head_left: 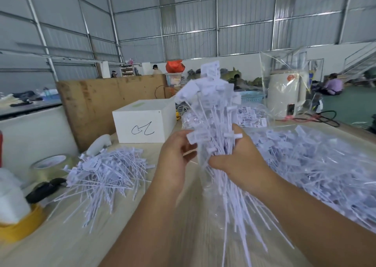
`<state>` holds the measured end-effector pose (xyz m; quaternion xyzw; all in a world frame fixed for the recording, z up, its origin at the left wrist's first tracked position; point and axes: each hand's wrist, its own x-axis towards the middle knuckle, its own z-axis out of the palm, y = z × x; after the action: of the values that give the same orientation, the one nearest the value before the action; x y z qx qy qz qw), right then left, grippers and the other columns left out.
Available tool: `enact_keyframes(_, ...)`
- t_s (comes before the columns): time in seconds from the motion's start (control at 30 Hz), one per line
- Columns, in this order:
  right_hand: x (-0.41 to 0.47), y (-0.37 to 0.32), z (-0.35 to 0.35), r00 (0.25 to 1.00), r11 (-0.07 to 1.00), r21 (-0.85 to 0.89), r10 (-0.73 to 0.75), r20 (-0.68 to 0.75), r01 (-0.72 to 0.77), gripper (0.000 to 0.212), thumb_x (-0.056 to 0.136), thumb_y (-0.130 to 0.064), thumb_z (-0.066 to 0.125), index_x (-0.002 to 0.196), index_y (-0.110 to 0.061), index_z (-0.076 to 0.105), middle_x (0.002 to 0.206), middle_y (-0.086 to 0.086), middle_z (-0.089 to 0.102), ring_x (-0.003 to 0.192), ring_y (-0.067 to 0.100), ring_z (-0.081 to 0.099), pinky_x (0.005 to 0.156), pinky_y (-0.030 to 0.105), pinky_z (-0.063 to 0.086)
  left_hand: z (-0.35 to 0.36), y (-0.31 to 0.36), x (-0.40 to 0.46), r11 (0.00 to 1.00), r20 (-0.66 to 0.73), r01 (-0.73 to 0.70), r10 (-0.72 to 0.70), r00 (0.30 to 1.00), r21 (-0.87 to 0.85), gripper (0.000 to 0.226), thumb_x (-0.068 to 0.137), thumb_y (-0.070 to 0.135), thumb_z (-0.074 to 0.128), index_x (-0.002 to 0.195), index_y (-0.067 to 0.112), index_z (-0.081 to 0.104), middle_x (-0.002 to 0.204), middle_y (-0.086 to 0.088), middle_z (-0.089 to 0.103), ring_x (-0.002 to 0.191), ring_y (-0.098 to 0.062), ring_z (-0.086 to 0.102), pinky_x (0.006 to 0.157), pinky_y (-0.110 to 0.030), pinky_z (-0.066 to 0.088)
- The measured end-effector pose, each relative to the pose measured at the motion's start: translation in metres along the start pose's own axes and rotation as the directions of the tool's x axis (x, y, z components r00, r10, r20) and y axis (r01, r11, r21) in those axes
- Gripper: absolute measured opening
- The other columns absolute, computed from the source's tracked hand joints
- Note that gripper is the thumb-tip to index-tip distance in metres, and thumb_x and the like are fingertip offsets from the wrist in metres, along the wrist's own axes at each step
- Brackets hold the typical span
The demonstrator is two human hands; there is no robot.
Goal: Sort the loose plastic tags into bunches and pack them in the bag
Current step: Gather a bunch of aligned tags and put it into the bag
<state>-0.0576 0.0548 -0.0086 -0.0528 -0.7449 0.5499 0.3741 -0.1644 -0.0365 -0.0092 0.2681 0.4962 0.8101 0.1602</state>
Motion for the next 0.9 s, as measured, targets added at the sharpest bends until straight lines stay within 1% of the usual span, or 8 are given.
enact_keyframes(0.1, -0.006, 0.002, -0.008, 0.997, 0.953, -0.301, 0.01, 0.082, 0.015, 0.049, 0.072, 0.002, 0.072, 0.091, -0.038, 0.051, 0.073, -0.019, 0.066, 0.058, -0.001, 0.06, 0.05, 0.014, 0.046, -0.014, 0.008, 0.004, 0.975, -0.104, 0.056, -0.08, 0.991, -0.217, 0.023, 0.095, 0.022, 0.045, 0.083, 0.012, 0.061, 0.08, -0.005, 0.061, 0.075, -0.021, 0.056, 0.069, -0.033, 0.044)
enact_keyframes(0.17, -0.007, 0.004, -0.01, 0.987, 0.865, -0.501, 0.053, 0.155, 0.032, 0.049, 0.074, -0.006, 0.07, 0.107, -0.035, 0.049, 0.074, -0.007, 0.065, 0.054, 0.006, 0.057, 0.048, 0.024, 0.045, -0.021, 0.015, 0.005, 0.944, -0.097, 0.023, -0.058, 0.994, -0.329, 0.033, 0.096, 0.045, 0.047, 0.096, 0.014, 0.059, 0.078, 0.0, 0.063, 0.072, -0.019, 0.06, 0.069, -0.032, 0.047)
enact_keyframes(0.3, -0.01, 0.007, -0.009, 0.943, 0.568, -0.816, 0.203, 0.265, 0.107, 0.072, 0.079, -0.017, 0.066, 0.138, -0.031, 0.028, 0.079, -0.006, 0.047, 0.064, 0.014, 0.05, 0.052, 0.027, 0.039, -0.034, 0.029, 0.011, 0.949, -0.114, -0.07, 0.037, 0.993, -0.307, 0.062, 0.084, 0.069, 0.051, 0.133, 0.031, 0.055, 0.125, 0.005, 0.062, 0.113, -0.019, 0.062, 0.087, -0.043, 0.054)
enact_keyframes(0.4, -0.013, 0.01, -0.007, 0.927, 0.513, -0.851, 0.251, 0.278, 0.117, 0.074, 0.08, -0.014, 0.063, 0.14, -0.033, 0.025, 0.079, -0.005, 0.046, 0.068, 0.018, 0.051, 0.055, 0.029, 0.043, -0.034, 0.029, 0.011, 0.996, -0.092, -0.079, 0.082, 0.992, 0.03, 0.048, 0.085, 0.058, 0.061, 0.13, 0.041, 0.057, 0.132, 0.014, 0.058, 0.125, -0.015, 0.055, 0.099, -0.043, 0.049)
enact_keyframes(0.47, -0.013, 0.013, -0.01, 0.934, 0.478, -0.869, 0.236, 0.27, 0.13, 0.073, 0.079, -0.015, 0.063, 0.138, -0.032, 0.025, 0.078, -0.006, 0.045, 0.064, 0.015, 0.05, 0.051, 0.028, 0.038, -0.028, 0.022, 0.009, 0.988, -0.013, -0.026, 0.029, 1.0, 0.154, 0.041, 0.078, 0.05, 0.072, 0.117, 0.035, 0.068, 0.122, 0.012, 0.067, 0.12, -0.014, 0.059, 0.107, -0.044, 0.043)
enact_keyframes(0.6, -0.013, 0.016, -0.014, 0.947, 0.395, -0.91, 0.225, 0.23, 0.127, 0.08, 0.079, -0.016, 0.064, 0.14, -0.034, 0.015, 0.078, -0.008, 0.04, 0.062, 0.01, 0.047, 0.046, 0.026, 0.033, -0.023, 0.011, 0.008, 0.983, 0.009, -0.027, 0.026, 1.0, 0.184, 0.018, 0.089, 0.024, 0.064, 0.104, 0.024, 0.073, 0.105, 0.014, 0.073, 0.107, -0.006, 0.065, 0.099, -0.035, 0.046)
enact_keyframes(0.7, -0.013, 0.02, -0.012, 0.954, 0.341, -0.928, 0.197, 0.226, 0.15, 0.084, 0.079, -0.018, 0.066, 0.14, -0.031, 0.011, 0.079, -0.007, 0.04, 0.069, 0.019, 0.052, 0.055, 0.029, 0.042, -0.013, 0.005, 0.004, 0.979, 0.045, -0.048, 0.039, 0.998, 0.199, 0.021, 0.083, 0.027, 0.066, 0.103, 0.03, 0.071, 0.102, 0.02, 0.069, 0.094, 0.005, 0.064, 0.081, -0.024, 0.044)
enact_keyframes(0.9, -0.011, 0.026, -0.023, 0.979, 0.311, -0.941, 0.109, 0.172, 0.131, 0.089, 0.079, -0.026, 0.068, 0.138, -0.028, 0.001, 0.075, -0.01, 0.033, 0.074, 0.023, 0.054, 0.059, 0.032, 0.043, 0.017, -0.006, -0.013, 0.981, 0.065, -0.049, 0.038, 0.997, 0.189, 0.027, 0.07, 0.039, 0.061, 0.094, 0.039, 0.071, 0.127, 0.007, 0.06, 0.118, -0.011, 0.057, 0.101, -0.037, 0.044)
